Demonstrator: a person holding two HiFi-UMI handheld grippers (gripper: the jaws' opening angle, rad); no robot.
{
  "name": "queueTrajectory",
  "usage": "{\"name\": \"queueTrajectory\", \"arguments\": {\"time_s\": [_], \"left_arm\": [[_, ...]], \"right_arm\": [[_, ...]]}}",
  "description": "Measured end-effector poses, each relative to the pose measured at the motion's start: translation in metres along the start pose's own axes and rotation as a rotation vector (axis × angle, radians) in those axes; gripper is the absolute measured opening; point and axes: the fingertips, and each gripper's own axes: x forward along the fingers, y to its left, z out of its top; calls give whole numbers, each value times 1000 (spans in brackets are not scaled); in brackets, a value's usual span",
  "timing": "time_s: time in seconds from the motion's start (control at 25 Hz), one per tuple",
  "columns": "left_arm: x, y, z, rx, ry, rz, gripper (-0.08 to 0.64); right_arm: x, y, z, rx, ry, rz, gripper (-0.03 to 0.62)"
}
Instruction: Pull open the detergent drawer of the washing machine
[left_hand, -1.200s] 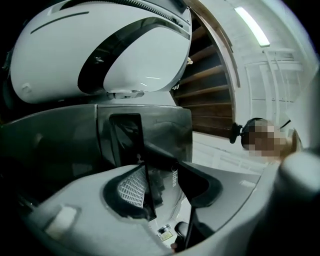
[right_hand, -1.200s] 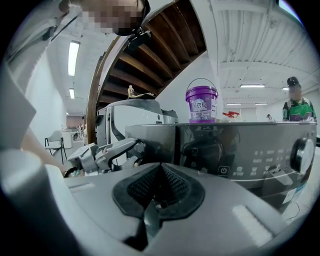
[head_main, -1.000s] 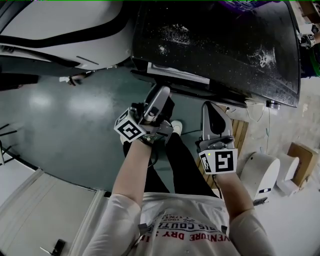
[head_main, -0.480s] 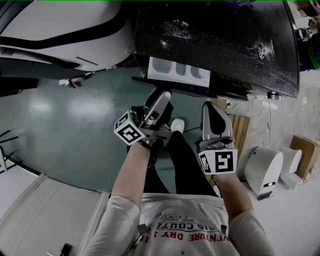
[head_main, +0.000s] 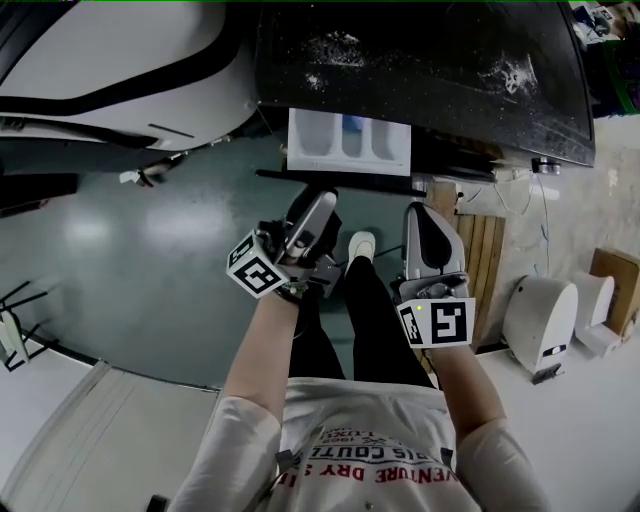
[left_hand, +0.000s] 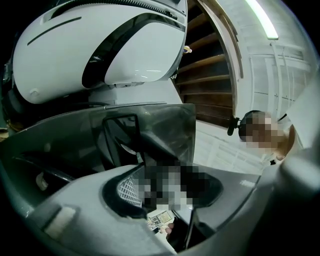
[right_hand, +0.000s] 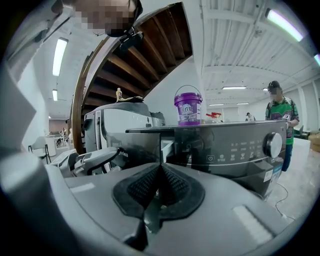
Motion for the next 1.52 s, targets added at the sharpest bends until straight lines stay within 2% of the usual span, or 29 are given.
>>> {"name": "queueTrajectory", "arguments": {"time_s": [0.36, 0.56, 1.28, 1.52], "left_arm": [[-15, -9, -11, -22, 64, 0, 201], [-18, -11, -13, -24, 78, -2, 196], [-52, -29, -32, 27, 55, 2, 196], [-53, -29, -31, 32, 40, 16, 195]], "right_arm": [[-17, -4, 4, 38, -46, -112, -2], [-31, 4, -3, 34, -59, -148, -1], [-81, 12, -38, 27, -18, -103, -1], [-90, 18, -38, 24, -30, -103, -1]]}}
